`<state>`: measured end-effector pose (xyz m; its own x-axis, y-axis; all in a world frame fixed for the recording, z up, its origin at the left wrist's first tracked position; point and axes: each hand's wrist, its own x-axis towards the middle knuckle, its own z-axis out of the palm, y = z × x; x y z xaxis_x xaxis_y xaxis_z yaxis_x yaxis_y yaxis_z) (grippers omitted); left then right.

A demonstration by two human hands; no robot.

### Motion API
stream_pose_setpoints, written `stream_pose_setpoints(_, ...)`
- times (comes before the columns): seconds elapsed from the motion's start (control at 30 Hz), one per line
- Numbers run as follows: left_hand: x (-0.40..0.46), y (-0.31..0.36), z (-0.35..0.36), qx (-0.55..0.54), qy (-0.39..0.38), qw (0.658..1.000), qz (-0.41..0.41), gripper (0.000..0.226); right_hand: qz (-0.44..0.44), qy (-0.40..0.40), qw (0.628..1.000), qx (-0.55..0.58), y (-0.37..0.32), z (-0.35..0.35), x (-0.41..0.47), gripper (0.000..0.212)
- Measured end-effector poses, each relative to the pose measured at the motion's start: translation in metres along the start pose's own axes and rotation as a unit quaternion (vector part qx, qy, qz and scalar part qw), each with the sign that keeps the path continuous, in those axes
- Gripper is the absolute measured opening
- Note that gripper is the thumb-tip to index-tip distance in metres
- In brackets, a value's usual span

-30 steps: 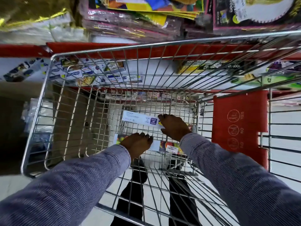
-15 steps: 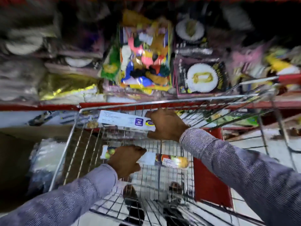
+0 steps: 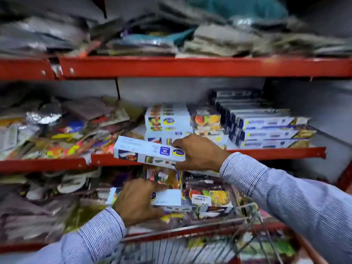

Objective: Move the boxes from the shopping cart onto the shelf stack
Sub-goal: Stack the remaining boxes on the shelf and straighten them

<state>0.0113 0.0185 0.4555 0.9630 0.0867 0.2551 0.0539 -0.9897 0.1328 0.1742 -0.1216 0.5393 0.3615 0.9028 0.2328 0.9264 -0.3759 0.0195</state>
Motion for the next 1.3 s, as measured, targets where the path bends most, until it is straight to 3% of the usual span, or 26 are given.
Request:
stream_pose_setpoints(0.1,0.029,0.007,-0.030,0.031,0.011,0.999,-0.003,0.059,0.013,0.017,1.000,-0.013,0.018,-0.024,0.011,0.055)
stream_pose_setpoints(0.27,0.070,0.012,-0.059,-0.034,0.005,0.999,0.019,0.052,0.047,0.000,0.999,-0.019,0.062,-0.038,0.035,0.046)
stream_pose_setpoints(0.43,0.117,0.001,-0.064,-0.063,0.004,0.998,0.012,0.060,0.098,-0.047,0.994,-0.001,0.099,-0.031,0.065,0.063)
stream_pose_setpoints(0.7,0.150,-0.017,-0.055,-0.087,0.028,0.996,0.003,0.057,0.087,-0.090,0.992,0.005,0.124,-0.003,0.112,0.062)
stream_pose_setpoints(1.3,0.169,-0.032,-0.052,-0.036,0.032,0.999,-0.024,0.069,0.071,-0.018,0.997,-0.030,0.134,0.012,0.133,0.047)
